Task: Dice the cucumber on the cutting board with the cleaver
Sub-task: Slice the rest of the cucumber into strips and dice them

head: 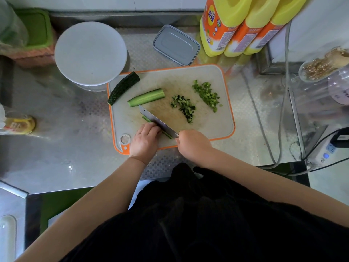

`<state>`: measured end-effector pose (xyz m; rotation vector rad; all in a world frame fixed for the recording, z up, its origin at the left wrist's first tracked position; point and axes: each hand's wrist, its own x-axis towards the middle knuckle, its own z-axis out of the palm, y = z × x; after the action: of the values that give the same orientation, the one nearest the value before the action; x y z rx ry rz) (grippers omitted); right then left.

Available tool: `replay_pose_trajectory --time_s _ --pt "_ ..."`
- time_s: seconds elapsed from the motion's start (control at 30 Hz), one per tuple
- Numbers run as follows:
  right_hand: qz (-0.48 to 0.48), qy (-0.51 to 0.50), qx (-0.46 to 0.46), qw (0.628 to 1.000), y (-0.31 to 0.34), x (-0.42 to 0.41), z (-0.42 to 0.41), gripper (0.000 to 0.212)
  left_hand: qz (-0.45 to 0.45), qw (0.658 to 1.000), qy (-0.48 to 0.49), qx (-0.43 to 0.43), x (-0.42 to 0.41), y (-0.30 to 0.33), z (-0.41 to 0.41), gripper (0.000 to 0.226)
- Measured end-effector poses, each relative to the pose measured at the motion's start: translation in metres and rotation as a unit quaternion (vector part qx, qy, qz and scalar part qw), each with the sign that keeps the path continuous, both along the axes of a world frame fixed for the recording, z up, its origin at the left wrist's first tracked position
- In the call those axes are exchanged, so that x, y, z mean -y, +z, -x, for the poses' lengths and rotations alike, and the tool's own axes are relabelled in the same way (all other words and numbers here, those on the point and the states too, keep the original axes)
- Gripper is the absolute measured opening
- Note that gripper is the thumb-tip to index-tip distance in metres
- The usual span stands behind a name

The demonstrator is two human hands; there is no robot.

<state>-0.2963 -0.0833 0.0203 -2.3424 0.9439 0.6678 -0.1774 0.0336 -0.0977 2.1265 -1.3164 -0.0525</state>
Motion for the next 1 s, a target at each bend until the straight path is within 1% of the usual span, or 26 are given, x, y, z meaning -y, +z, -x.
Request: replay_pose_trajectory --time_s 0.27,0.43,0.6,0.73,0.8,0.9,1.0 --pt "0.012 0.000 -0.020 1.000 -0.002 -0.001 -0.008 0.012 0.005 1.000 -0.003 -0.012 0.000 -0.001 -0.001 0.016" --pt "0.011 -0.006 -0.012 1.000 -0.008 -0.006 -0.006 0.015 0.002 1.000 -0.006 -0.014 0.000 0.000 -0.002 0.016" --pt "-0.003 -0.020 0.001 1.000 -0.015 -0.005 -0.003 0.013 -0.015 1.000 -0.002 -0.009 0.000 0.001 -0.001 0.015" --pt "-0.022 -0.033 0.011 0.999 -0.015 0.000 -0.012 0.021 -0.022 1.000 -0.013 0.002 -0.002 0.002 -0.001 0.014" --pt "-0.023 -0.030 0.012 0.999 -0.016 0.001 -0.015 0.024 -0.029 1.000 -0.012 -0.004 -0.002 0.002 -0.001 0.016" --pt "-0.016 -0.023 0.015 0.999 -0.019 0.002 -0.011 0.019 -0.043 0.999 -0.014 -0.011 -0.003 0.004 -0.002 0.022" --pt "-0.023 -0.017 0.018 0.999 -0.018 0.003 -0.002 0.022 -0.052 0.998 -0.016 -0.013 -0.003 0.010 -0.002 0.025"
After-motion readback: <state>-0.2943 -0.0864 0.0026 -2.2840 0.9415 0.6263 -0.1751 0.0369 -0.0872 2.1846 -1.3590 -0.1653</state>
